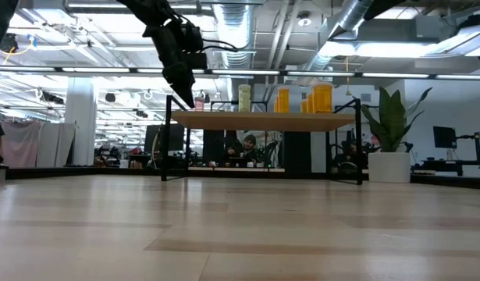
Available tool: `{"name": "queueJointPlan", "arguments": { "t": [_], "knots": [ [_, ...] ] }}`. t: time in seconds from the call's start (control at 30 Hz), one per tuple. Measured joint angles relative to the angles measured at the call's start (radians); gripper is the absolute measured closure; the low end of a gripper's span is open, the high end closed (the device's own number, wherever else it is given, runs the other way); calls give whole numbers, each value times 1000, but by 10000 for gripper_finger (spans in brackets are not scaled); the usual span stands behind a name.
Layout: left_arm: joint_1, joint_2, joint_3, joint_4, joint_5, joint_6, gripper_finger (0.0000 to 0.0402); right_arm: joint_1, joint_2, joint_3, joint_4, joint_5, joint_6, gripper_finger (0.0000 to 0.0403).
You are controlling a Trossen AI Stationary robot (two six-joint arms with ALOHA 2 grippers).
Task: Pick and place medicine bottles onto shelf by color
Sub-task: Put the top pink pill bottle to the top on the shelf
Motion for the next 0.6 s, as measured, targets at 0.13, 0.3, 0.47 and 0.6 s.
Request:
{"name": "queueJointPlan", "arguments": {
  "t": [0.13,0.3,0.47,0.6],
  "knots": [
    [-1,0,0,13,0,-8,401,-5,0,0,0,0,-1,101],
    [-1,0,0,37,15,-28,401,-5,0,0,0,-2,-2,101],
    [-1,0,0,70,17,-52,401,-5,0,0,0,-3,-2,101],
    [-1,0,0,59,7,-61,401,-5,0,0,0,-4,-5,101]
  ]
}}
